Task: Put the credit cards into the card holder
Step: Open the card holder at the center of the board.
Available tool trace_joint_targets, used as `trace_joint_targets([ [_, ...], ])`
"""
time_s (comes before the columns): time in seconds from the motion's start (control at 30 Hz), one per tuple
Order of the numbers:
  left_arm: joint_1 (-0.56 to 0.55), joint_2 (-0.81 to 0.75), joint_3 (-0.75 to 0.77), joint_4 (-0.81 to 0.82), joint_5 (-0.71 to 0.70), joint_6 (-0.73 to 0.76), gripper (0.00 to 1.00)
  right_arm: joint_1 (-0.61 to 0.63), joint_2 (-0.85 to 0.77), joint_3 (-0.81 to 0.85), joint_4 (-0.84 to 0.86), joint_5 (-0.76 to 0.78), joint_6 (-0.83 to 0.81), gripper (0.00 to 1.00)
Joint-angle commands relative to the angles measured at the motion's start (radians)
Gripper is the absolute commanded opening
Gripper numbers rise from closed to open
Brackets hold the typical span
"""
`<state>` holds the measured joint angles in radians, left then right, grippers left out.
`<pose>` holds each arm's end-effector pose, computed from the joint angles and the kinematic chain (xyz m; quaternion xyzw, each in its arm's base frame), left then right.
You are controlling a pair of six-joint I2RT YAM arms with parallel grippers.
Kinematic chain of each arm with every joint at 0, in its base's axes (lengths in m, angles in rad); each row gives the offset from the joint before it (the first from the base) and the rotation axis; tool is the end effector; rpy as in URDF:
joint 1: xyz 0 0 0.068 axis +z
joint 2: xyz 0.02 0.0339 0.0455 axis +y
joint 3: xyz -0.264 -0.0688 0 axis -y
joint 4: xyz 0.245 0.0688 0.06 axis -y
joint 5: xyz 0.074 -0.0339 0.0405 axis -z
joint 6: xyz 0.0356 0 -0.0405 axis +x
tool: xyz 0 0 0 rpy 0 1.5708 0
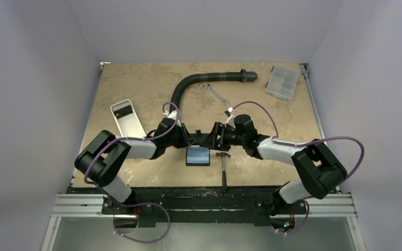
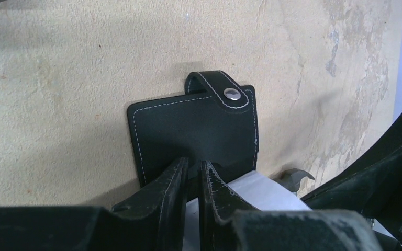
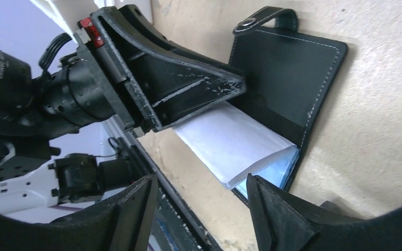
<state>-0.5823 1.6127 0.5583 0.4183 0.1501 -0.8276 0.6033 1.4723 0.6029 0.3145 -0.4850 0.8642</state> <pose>0.2410 -0.1651 0.1290 -0.0754 0.8877 -0.3421 0.2988 0.2274 0.1769 0.1722 -0.0055 0.8562 0.4720 0.2101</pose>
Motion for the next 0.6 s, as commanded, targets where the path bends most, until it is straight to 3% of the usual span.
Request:
trace_joint_targets([
  [0.0, 0.004, 0.015, -0.002, -0.021, 0.022, 0.006, 0.17, 0.006, 0.044, -0.023, 0.193, -0.083, 0.106, 0.7],
  [0.27, 0.003, -0.029, 0.006, -0.048, 0.016, 0.005, 0.18, 0.005, 0.212, -0.052, 0.564, -0.129, 0.326, 0.68],
  [0.4, 0.004, -0.06, 0.022, -0.09, 0.006, 0.021, 0.23, 0.005, 0.245, -0.051, 0.569, -0.078, 0.32, 0.67],
  [0.57, 0.029, -0.157, 0.086, -0.236, -0.014, 0.081, 0.41, 0.005, 0.228, -0.054, 0.531, -0.061, 0.294, 0.67],
])
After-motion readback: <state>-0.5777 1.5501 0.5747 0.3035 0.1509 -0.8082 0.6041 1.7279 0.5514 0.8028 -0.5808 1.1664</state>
